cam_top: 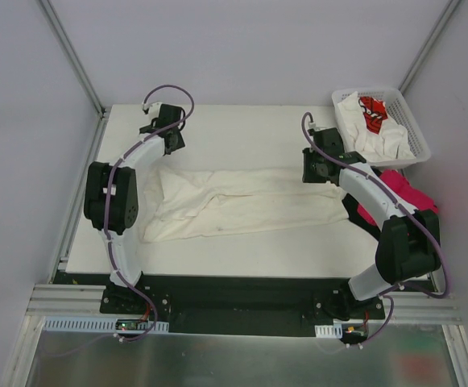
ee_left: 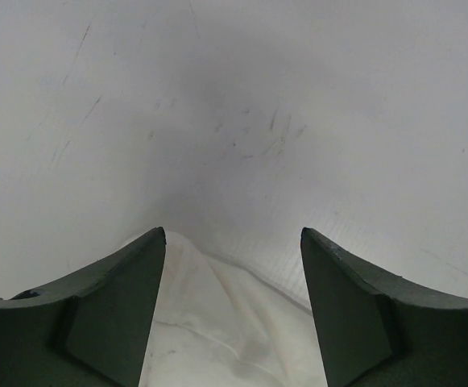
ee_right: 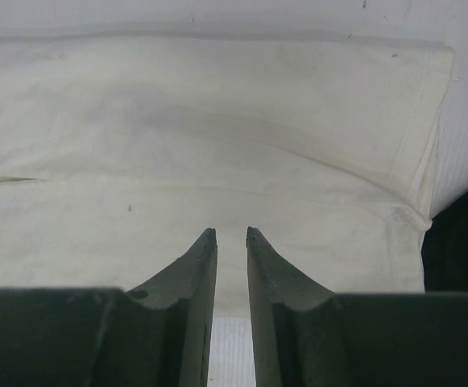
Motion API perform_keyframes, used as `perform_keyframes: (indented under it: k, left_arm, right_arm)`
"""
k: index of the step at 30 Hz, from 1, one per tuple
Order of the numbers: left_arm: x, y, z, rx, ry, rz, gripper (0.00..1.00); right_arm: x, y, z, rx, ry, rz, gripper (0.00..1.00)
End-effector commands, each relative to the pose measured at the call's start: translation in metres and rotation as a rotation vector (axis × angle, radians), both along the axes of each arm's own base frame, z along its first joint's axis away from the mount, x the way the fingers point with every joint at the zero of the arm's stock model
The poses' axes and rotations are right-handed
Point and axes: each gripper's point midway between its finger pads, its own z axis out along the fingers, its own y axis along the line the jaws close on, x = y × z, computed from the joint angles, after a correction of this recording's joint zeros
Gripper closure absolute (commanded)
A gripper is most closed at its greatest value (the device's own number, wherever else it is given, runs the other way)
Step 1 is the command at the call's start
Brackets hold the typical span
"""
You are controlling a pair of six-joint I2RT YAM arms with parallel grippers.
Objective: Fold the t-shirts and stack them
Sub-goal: Fold the other side of the tshirt into a rectangle
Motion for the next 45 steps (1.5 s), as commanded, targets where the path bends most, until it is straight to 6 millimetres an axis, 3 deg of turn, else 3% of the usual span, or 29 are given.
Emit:
perform_keyframes:
  k: [1, 10, 15, 18, 19, 20, 25, 32, 36, 38, 45]
  left_arm:
    - [-0.003, 0.008, -0.010, -0.010, 0.012, 0.044, 0.32]
    - [-0.024, 0.012, -0.045, -0.037, 0.087, 0.084, 0.38]
    - [-0.033, 0.010, -0.044, -0.076, 0.096, 0.095, 0.41]
    - [-0.039, 0.010, -0.043, -0.090, 0.104, 0.109, 0.48]
    - [-0.040, 0.010, -0.043, -0.093, 0.103, 0.111, 0.53]
    - [-0.041, 0.011, -0.042, -0.091, 0.106, 0.113, 0.63]
    - [-0.040, 0.009, -0.036, -0.102, 0.102, 0.111, 0.84]
    - [-0.047, 0.011, -0.034, -0.107, 0.102, 0.130, 0.88]
    - [-0.052, 0.014, -0.026, -0.104, 0.086, 0.149, 0.88]
    - [-0.052, 0.015, -0.021, -0.107, 0.074, 0.152, 0.88]
    - [-0.060, 0.024, -0.003, -0.076, 0.048, 0.174, 0.88]
  right_arm:
    - [0.003, -0.003, 0.017, 0.018, -0.055, -0.004, 0.76]
    - [0.004, -0.009, 0.027, 0.022, -0.081, -0.022, 0.77]
    - [0.003, -0.012, 0.030, 0.026, -0.089, -0.026, 0.77]
    - [0.002, -0.014, 0.032, 0.027, -0.097, -0.030, 0.78]
    - [0.001, -0.014, 0.033, 0.027, -0.100, -0.031, 0.78]
    - [0.001, -0.014, 0.033, 0.028, -0.100, -0.032, 0.78]
    - [-0.001, -0.015, 0.035, 0.033, -0.105, -0.032, 0.78]
    - [0.000, -0.019, 0.030, 0.015, -0.092, -0.041, 0.78]
    - [0.010, -0.024, 0.011, -0.003, -0.042, -0.062, 0.78]
    - [0.021, -0.017, 0.001, 0.026, -0.017, -0.062, 0.78]
    - [0.061, 0.000, -0.005, 0.069, -0.018, -0.059, 0.76]
